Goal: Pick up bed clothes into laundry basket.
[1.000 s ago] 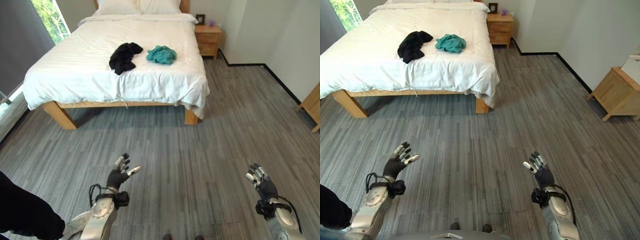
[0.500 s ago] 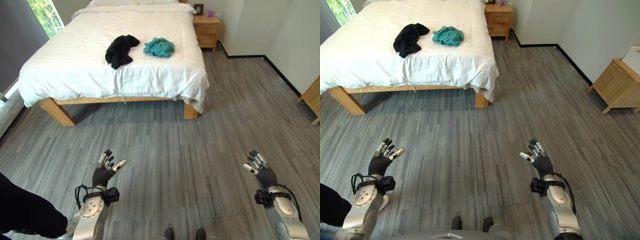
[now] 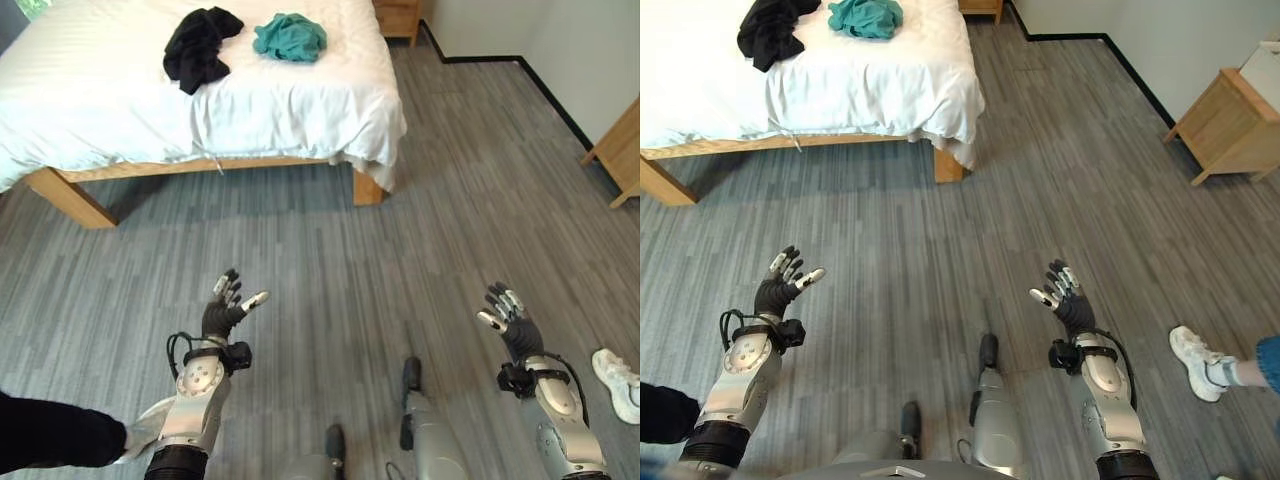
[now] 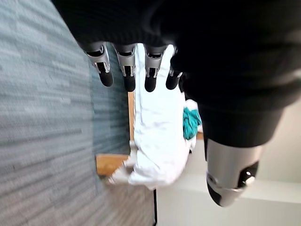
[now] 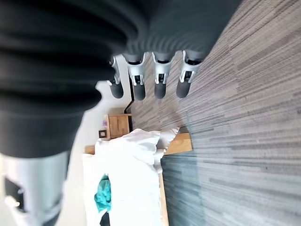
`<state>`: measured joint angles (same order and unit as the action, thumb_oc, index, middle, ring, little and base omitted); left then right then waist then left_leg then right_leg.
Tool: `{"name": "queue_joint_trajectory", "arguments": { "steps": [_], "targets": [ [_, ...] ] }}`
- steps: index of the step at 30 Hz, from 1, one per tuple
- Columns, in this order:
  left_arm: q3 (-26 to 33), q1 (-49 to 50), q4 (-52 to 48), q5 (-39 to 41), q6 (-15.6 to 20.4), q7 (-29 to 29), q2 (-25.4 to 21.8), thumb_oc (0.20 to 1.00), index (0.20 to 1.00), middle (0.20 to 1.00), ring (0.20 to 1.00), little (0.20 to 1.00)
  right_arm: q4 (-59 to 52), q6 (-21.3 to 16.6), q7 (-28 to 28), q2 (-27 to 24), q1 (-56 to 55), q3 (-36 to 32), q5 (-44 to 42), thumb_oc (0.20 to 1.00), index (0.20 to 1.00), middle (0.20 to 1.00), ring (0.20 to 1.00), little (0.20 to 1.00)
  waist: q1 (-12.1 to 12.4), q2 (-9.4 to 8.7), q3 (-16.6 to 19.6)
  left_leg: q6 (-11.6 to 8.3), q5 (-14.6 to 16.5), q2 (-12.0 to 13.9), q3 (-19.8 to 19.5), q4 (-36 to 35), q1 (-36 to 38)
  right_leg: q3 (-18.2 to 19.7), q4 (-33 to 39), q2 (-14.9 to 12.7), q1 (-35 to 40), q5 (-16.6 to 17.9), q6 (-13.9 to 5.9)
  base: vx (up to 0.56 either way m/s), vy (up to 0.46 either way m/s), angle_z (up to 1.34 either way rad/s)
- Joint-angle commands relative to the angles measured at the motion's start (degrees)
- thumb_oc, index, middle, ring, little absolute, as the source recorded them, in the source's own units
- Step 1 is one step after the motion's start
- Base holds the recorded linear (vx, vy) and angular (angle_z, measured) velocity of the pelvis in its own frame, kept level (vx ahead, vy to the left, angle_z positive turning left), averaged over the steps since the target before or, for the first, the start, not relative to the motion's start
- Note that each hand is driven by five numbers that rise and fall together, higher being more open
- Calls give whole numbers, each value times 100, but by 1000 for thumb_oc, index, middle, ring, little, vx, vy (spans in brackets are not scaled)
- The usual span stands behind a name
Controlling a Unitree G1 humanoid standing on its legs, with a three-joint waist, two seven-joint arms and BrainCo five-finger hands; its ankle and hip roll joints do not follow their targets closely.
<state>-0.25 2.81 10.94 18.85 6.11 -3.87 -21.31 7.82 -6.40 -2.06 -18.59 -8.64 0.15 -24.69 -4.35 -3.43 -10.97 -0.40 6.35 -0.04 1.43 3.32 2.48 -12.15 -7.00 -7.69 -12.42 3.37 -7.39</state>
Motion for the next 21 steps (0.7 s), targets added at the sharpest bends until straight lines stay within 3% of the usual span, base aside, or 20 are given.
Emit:
{"name": "queue_joint_trajectory", "arguments": {
  "steps": [1, 2, 3, 5, 6, 7, 8, 9, 11, 12, 13, 16, 17, 18, 19, 20, 21],
  "targets": [
    [91, 66, -335, 136, 226, 192, -133, 1000, 1000, 1000, 1000, 1000, -46, -364, -68, -189, 270, -226, -728, 1000, 1000, 1000, 1000, 1000, 21, 33, 154, -454, -1577, 753, 11, 3656, -147, -38, 468, 402, 301, 381, 498, 303, -298, 78],
    [91, 63, -337, 137, 224, 192, -139, 1000, 1000, 1000, 1000, 1000, -44, -365, -72, -186, 272, -229, -733, 1000, 1000, 1000, 1000, 1000, -2, 17, 169, -452, -1588, 734, -15, 3687, -202, -57, 476, 381, 278, 396, 501, 369, -405, 74],
    [44, 71, -287, 224, 198, 245, -118, 1000, 1000, 1000, 1000, 1000, -3, -388, -61, -274, 180, -285, -717, 1000, 1000, 1000, 1000, 1000, 213, -142, -93, -301, -1481, 727, 57, 4743, -1185, 4, 576, 495, 719, 50, 771, 371, -325, 33],
    [28, 41, -292, 244, 174, 228, -86, 1000, 1000, 1000, 1000, 1000, -1, -328, 85, -408, 136, -387, -543, 1000, 1000, 1000, 1000, 1000, 388, -131, -219, -307, -1329, 940, 215, 4552, -1887, 38, 685, 548, 1124, -81, 772, 559, -256, -13],
    [-24, 76, -301, 381, 177, 340, -61, 1000, 1000, 1000, 1000, 1000, -32, -334, 27, -358, 143, -477, -732, 1000, 1000, 1000, 1000, 1000, 505, -125, -150, -431, -1431, 1204, 576, 3599, -2128, -19, 828, 510, 1503, -222, 716, 842, -35, -9],
    [-65, 127, -201, 291, 199, 423, -109, 1000, 1000, 1000, 1000, 1000, -75, -347, -39, -402, 21, -514, -539, 1000, 1000, 1000, 1000, 1000, 606, -47, -38, -480, -1669, 1187, 978, 2185, -2152, -6, 881, 548, 1710, -396, 657, 918, 43, -14],
    [-89, 142, -177, 247, 207, 451, -126, 1000, 1000, 1000, 1000, 1000, -109, -336, -46, -438, -10, -506, -390, 1000, 1000, 1000, 1000, 1000, 681, -34, 10, -441, -1710, 1035, 977, 1547, -2082, 33, 915, 534, 1875, -456, 609, 1021, 192, -17],
    [-98, 174, -124, 122, 227, 488, -141, 1000, 1000, 1000, 1000, 1000, -89, -348, -120, -438, -15, -453, -333, 1000, 1000, 1000, 1000, 1000, 803, 73, 128, -438, -1979, 728, 776, 111, -1941, 124, 1009, 568, 2242, -663, 479, 637, 148, -11],
    [-98, 174, -124, 122, 227, 488, -140, 1000, 1000, 1000, 1000, 1000, -86, -350, -121, -440, -14, -454, -333, 1000, 1000, 1000, 1000, 1000, 804, 74, 126, -435, -2027, 721, 783, 42, -1910, 124, 1017, 567, 2244, -650, 478, 425, 88, -29],
    [-66, 176, -17, 114, 234, 458, -121, 1000, 1000, 1000, 1000, 1000, -104, -346, -170, -421, 59, -362, -332, 1000, 1000, 1000, 1000, 1000, 862, 129, 260, -515, -2161, 644, 681, -539, -1927, 202, 1074, 508, 2564, -778, 379, 878, 150, -19],
    [10, 210, 39, 131, 202, 470, -112, 1000, 1000, 1000, 1000, 1000, -104, -267, -235, -410, 138, -248, -258, 1000, 1000, 1000, 1000, 1000, 906, 161, 409, -580, -2321, 662, 830, -546, -1912, 287, 1044, 410, 2855, -836, 283, 881, 150, -9],
    [80, 326, -45, 180, 200, 505, -123, 1000, 1000, 1000, 1000, 1000, -191, -166, -324, -287, 121, -162, -205, 1000, 1000, 1000, 1000, 1000, 959, 104, 635, -422, -2141, 580, 981, -506, -1702, 313, 974, 145, 3027, -958, 125, 644, 160, -78],
    [-20, 369, -5, 115, 200, 593, -103, 1000, 1000, 1000, 1000, 1000, -116, -191, -357, -211, 99, -62, 66, 1000, 1000, 1000, 1000, 1000, 1049, -62, 766, -101, -1791, 261, 1027, -139, -1679, 257, 224, -325, 2865, -378, -103, 673, 295, -25],
    [-99, 280, 41, 110, 155, 575, -119, 1000, 1000, 1000, 1000, 1000, -87, -194, -277, -208, 168, 22, 171, 1000, 1000, 1000, 1000, 1000, 1051, -129, 729, 66, -1587, 86, 1048, -30, -1585, 333, -666, -566, 2572, 342, -178, 800, 493, 0],
    [-243, 96, -71, 119, 151, 542, -177, 1000, 1000, 1000, 1000, 1000, -69, -190, -242, -10, 263, 157, -119, 1000, 1000, 1000, 1000, 1000, 937, 2, 571, 337, -1339, -73, 995, -85, -1154, 645, -2154, -682, 1898, 1212, -97, 559, 455, -6],
    [-321, -10, -157, 192, 167, 530, -241, 1000, 1000, 1000, 1000, 1000, -9, -202, -310, 58, 306, 261, -298, 1000, 1000, 1000, 1000, 1000, 788, 141, 402, 448, -1274, -93, 866, -200, -846, 800, -2897, -548, 1400, 1303, -39, 414, 362, -26],
    [-317, -16, -156, 193, 167, 531, -239, 1000, 1000, 1000, 1000, 1000, -3, -205, -312, 55, 317, 262, -301, 1000, 1000, 1000, 1000, 1000, 797, 150, 404, 448, -1287, -81, 876, -207, -857, 814, -2912, -537, 1371, 1309, -35, 257, 142, 12]
  ]
}}
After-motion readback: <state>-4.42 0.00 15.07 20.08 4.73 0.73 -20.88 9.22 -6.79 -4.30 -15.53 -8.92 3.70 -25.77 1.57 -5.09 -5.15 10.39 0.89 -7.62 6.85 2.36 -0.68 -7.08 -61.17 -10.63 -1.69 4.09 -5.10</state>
